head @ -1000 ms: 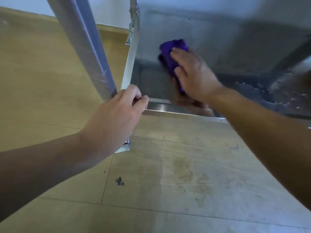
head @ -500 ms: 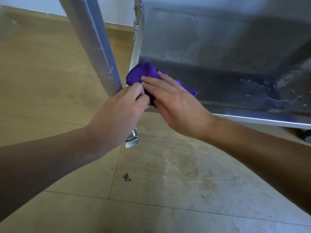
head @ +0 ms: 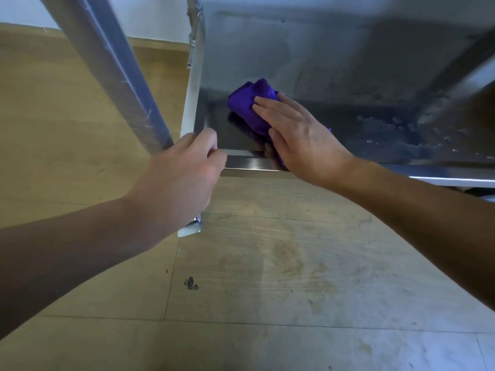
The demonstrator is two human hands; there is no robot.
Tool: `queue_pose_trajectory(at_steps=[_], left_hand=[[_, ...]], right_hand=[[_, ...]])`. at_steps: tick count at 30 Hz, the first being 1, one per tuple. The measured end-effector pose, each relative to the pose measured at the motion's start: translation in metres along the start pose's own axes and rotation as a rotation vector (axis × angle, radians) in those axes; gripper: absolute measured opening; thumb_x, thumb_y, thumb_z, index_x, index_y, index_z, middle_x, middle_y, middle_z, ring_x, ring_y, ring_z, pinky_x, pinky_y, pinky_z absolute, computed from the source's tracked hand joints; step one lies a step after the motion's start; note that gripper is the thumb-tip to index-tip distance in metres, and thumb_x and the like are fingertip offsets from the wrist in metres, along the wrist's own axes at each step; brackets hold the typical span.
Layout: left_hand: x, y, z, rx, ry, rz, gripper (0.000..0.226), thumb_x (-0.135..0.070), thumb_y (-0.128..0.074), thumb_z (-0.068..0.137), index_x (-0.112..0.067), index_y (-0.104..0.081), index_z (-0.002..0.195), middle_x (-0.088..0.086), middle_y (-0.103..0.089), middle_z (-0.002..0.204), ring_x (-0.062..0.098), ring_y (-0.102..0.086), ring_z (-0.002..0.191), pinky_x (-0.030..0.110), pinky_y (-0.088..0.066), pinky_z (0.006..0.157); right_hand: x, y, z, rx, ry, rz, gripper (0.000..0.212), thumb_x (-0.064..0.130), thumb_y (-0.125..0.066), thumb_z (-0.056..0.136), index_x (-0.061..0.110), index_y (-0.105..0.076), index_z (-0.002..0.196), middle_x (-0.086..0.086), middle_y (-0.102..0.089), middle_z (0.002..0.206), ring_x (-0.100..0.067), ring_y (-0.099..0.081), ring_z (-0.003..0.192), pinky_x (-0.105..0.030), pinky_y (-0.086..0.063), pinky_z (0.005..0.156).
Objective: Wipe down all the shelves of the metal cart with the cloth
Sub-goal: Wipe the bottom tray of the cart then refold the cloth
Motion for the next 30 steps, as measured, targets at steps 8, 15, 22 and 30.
queue_pose_trajectory(at_steps=[8, 15, 22, 30], left_hand=[[-0.087, -0.002, 0.067, 0.018, -0.158, -0.063, 0.01, -0.009, -0.071, 0.079, -0.014, -0.068, 0.087, 0.001, -0.058, 0.091, 0.02, -0.059, 0.083, 0.035, -0.053, 0.051], [-0.114, -0.019, 0.092, -0.033, -0.028, -0.305, 0.028, -0.024, -0.053, 0.097, -0.008, -0.074, 0.091, 0.003, -0.06, 0.101, 0.025, -0.058, 0.093, 0.044, -0.055, 0.068], [-0.117, -0.023, 0.08, -0.16, 0.077, -0.328, 0.023, -0.015, -0.054, 0.094, -0.002, -0.071, 0.084, 0.004, -0.061, 0.092, 0.027, -0.06, 0.082, 0.042, -0.055, 0.059], [-0.112, -0.018, 0.075, -0.146, 0.048, -0.297, 0.023, -0.02, -0.054, 0.096, -0.007, -0.073, 0.097, 0.003, -0.062, 0.098, 0.024, -0.063, 0.087, 0.041, -0.057, 0.06]], right_hand=[[-0.023, 0.017, -0.031, -0.01, 0.009, -0.12, 0.049, 0.007, -0.058, 0.086, -0.01, -0.05, 0.13, -0.022, -0.054, 0.135, -0.034, -0.048, 0.13, -0.052, -0.031, 0.113], [-0.124, 0.056, -0.093, -0.069, -0.297, -0.14, 0.047, -0.001, -0.044, 0.085, -0.005, -0.053, 0.131, -0.021, -0.053, 0.137, -0.034, -0.048, 0.129, -0.046, -0.027, 0.116], [-0.156, 0.075, -0.13, -0.199, -0.716, -0.168, 0.049, 0.0, -0.039, 0.081, -0.007, -0.053, 0.128, -0.022, -0.051, 0.138, -0.035, -0.046, 0.13, -0.045, -0.024, 0.116], [-0.115, 0.061, -0.094, -0.113, -0.319, -0.119, 0.044, -0.007, -0.05, 0.08, -0.007, -0.059, 0.123, -0.021, -0.058, 0.131, -0.034, -0.053, 0.123, -0.042, -0.029, 0.113]])
Point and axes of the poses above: each hand's wrist, its own z-axis towards the middle knuckle, its own y-axis out of the back of the hand, x = y × z, the point moved 7 cm from there along z, towards the middle knuckle
